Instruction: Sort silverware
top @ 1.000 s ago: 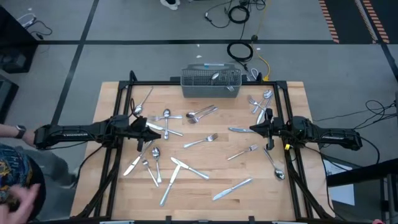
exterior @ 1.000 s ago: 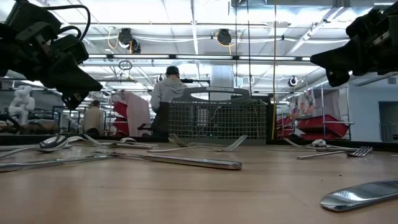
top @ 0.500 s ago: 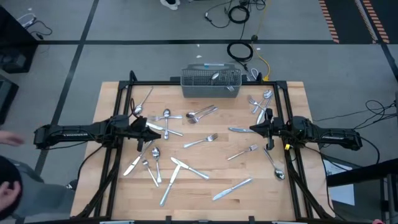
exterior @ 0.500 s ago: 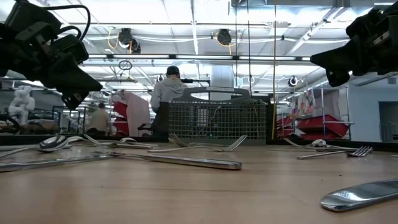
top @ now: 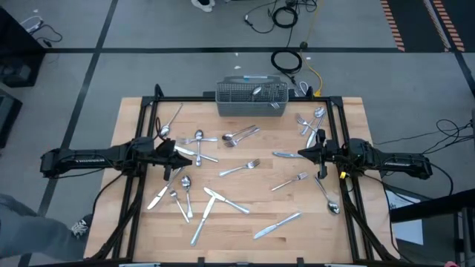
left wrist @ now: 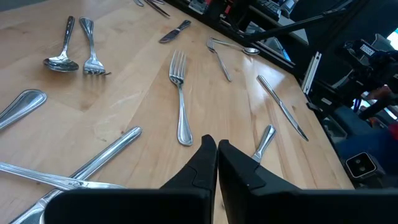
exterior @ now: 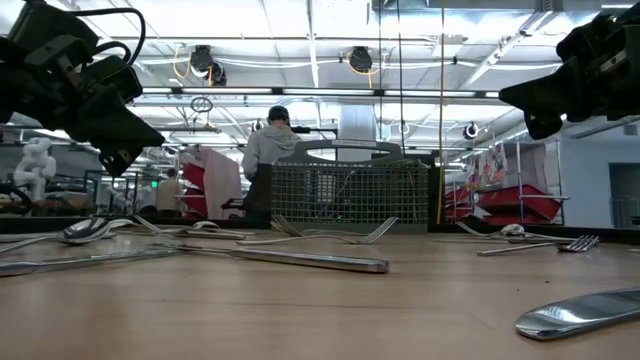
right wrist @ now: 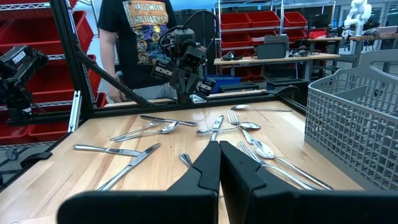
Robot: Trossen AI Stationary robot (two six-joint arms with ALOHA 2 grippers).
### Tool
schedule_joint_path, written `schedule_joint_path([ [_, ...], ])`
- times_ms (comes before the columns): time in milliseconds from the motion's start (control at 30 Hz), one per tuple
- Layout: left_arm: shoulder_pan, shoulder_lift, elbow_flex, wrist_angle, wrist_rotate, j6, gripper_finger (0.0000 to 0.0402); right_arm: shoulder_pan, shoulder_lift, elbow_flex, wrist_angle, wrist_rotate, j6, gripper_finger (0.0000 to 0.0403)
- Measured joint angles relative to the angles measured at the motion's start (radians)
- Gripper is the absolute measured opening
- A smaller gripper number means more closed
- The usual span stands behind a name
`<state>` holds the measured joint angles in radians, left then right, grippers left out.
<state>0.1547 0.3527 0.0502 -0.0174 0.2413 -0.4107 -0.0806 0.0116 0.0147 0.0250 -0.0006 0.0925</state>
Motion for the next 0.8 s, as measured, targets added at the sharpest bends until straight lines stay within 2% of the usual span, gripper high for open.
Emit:
schedule_joint_path([
  [433,0.000,0.000,0.000,0.004,-0.001,0.000,0.0022,0.000,0.000,0.000,0.009,0.002,0.000,0.0000],
  [600,0.000,0.000,0.000,0.071,-0.048,-0.016,0.0022,0.000,0.000,0.000,0.026,0.003,0.006,0.0000],
  [800,0.000,0.000,0.000,0.145,-0.084,-0.079,0.0022,0.000,0.000,0.000,0.028,0.001,0.135,0.0000],
])
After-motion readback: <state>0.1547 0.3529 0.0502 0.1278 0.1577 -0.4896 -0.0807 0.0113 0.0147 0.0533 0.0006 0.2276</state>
